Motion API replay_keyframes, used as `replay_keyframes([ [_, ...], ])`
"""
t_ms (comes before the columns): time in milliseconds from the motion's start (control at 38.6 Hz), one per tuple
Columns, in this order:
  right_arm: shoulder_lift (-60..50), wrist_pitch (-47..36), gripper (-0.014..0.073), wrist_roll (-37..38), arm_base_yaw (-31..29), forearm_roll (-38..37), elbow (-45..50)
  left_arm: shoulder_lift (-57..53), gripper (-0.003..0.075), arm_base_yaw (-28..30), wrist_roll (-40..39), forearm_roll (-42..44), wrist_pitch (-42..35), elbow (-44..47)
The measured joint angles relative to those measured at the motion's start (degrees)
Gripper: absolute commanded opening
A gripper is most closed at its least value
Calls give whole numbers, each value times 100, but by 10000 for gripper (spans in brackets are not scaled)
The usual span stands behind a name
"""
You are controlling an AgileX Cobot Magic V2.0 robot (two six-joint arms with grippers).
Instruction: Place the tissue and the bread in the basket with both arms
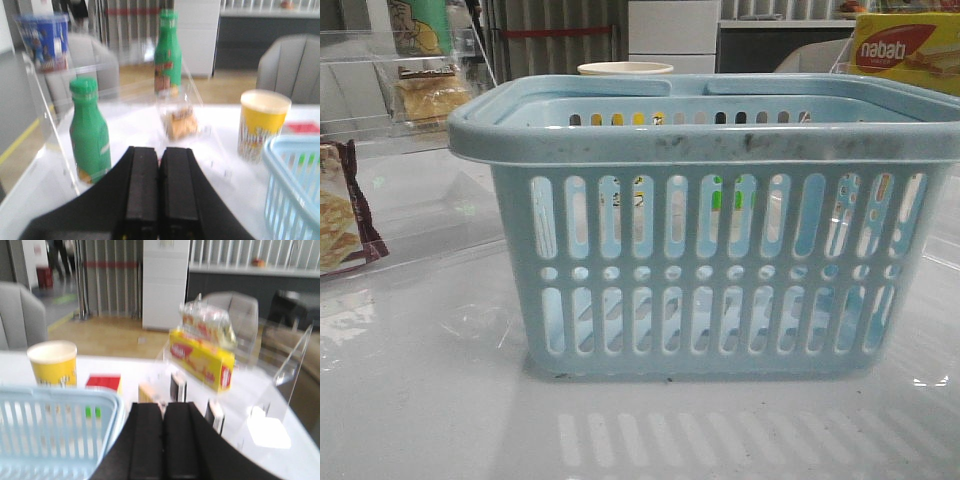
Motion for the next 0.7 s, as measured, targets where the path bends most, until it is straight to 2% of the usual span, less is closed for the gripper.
replay_keyframes([
  [129, 464, 633, 57, 0, 0, 0, 0, 341, 91, 0, 49, 0, 476, 0],
  [311, 1023, 1270, 57, 0, 0, 0, 0, 644, 91, 0, 63, -12, 645, 60],
  [569, 1732, 1495, 62, 0, 0, 0, 0, 760, 92, 0, 63, -33, 658, 321],
  [621, 1863, 1495, 91, 0, 0, 0, 0, 760, 112, 0, 63, -36, 658, 349],
  [699, 2062, 1495, 185, 0, 0, 0, 0, 760, 213, 0, 63, -36, 668, 363],
])
